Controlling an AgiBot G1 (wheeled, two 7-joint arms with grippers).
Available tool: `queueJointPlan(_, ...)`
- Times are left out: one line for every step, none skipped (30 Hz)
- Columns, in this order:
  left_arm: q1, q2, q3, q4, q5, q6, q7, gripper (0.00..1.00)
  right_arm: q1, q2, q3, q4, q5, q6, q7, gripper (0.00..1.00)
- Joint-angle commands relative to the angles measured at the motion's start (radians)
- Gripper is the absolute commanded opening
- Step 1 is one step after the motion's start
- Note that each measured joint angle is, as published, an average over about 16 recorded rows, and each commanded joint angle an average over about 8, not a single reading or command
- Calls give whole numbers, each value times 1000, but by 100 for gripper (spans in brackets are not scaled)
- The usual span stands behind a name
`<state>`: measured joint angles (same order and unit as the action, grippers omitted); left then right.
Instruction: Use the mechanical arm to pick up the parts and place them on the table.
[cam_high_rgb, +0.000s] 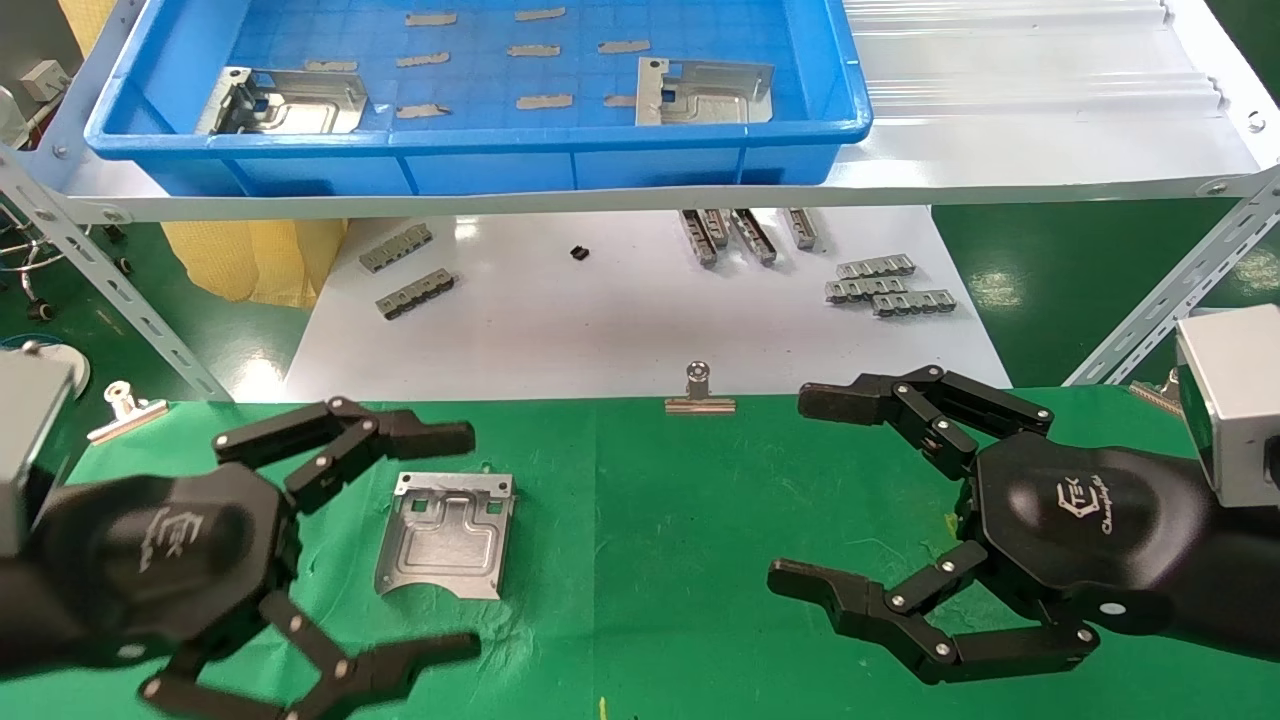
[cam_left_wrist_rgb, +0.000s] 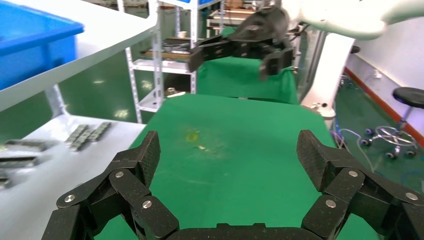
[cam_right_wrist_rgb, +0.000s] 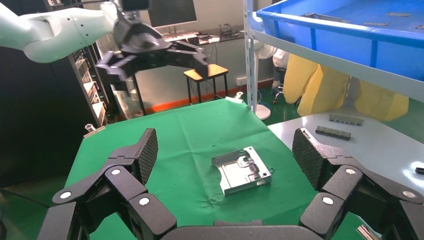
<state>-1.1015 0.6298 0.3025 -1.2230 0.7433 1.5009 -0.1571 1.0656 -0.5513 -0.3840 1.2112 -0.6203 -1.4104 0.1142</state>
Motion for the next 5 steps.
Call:
queueJointPlan(25, -17, -21, -59, -12, -4, -28, 100, 0, 0, 0, 0, 0, 0, 0, 100)
queueJointPlan(31, -21, -27, -74, -15, -5, -33, 100, 0, 0, 0, 0, 0, 0, 0, 100)
queueJointPlan(35, -23, -29, -82, -17, -6, -37, 100, 0, 0, 0, 0, 0, 0, 0, 100)
queueJointPlan(37, -25, -31, -87, -18, -6, -39, 100, 0, 0, 0, 0, 0, 0, 0, 100)
queueJointPlan(39, -26, -33, -93, -19, -6, -41, 100, 0, 0, 0, 0, 0, 0, 0, 100)
